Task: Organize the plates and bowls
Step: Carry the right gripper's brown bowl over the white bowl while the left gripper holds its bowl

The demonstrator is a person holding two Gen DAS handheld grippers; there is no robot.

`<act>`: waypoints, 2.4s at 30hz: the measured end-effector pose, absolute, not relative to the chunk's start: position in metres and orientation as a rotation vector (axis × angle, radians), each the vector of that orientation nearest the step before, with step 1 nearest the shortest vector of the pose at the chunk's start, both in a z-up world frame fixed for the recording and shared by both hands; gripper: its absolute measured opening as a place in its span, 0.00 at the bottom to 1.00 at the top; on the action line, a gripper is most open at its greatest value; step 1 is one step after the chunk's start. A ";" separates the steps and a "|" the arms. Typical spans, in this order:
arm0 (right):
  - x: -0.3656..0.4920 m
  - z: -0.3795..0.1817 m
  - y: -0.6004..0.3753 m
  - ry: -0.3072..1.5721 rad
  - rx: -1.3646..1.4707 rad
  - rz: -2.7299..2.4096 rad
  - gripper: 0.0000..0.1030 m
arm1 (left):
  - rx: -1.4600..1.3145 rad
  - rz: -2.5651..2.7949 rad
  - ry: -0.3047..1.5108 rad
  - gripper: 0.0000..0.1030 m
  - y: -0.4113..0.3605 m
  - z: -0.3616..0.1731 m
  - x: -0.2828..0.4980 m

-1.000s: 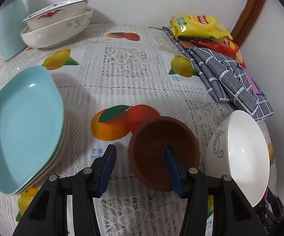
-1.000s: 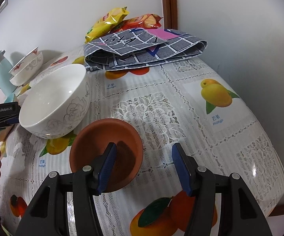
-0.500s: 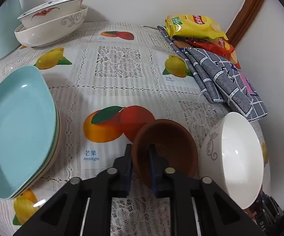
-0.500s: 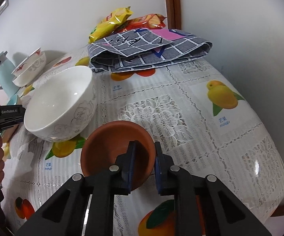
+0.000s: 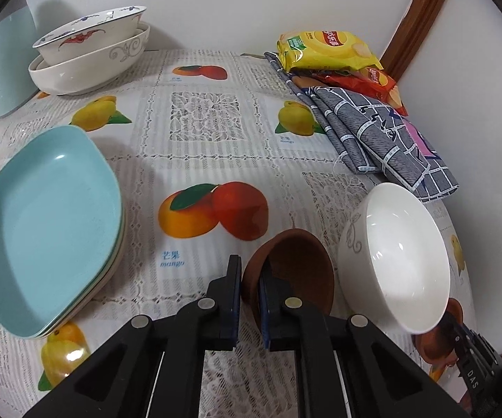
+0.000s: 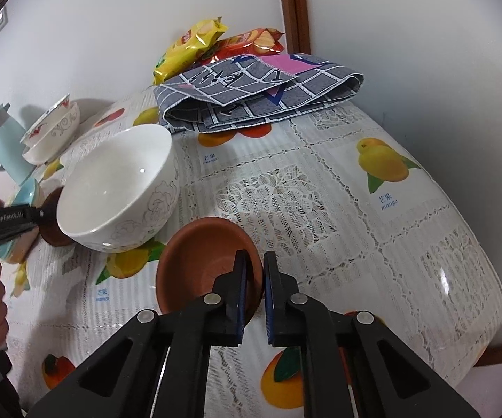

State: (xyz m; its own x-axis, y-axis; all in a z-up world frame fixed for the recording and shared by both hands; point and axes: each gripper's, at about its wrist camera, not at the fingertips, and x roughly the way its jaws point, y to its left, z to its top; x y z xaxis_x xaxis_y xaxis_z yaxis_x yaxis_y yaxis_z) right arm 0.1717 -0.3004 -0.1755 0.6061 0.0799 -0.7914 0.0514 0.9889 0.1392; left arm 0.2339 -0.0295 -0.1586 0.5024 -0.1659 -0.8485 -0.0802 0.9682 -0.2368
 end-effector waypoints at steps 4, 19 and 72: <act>0.170 -0.171 -0.296 0.916 0.156 0.014 0.08 | -0.265 -0.058 1.040 0.09 -0.023 -0.154 0.229; 0.159 -0.154 -0.282 0.908 0.169 0.000 0.09 | -0.285 -0.074 1.005 0.09 -0.008 -0.132 0.213; 0.180 -0.086 -0.216 0.806 0.139 0.045 0.09 | -0.289 -0.040 0.908 0.09 0.049 -0.071 0.187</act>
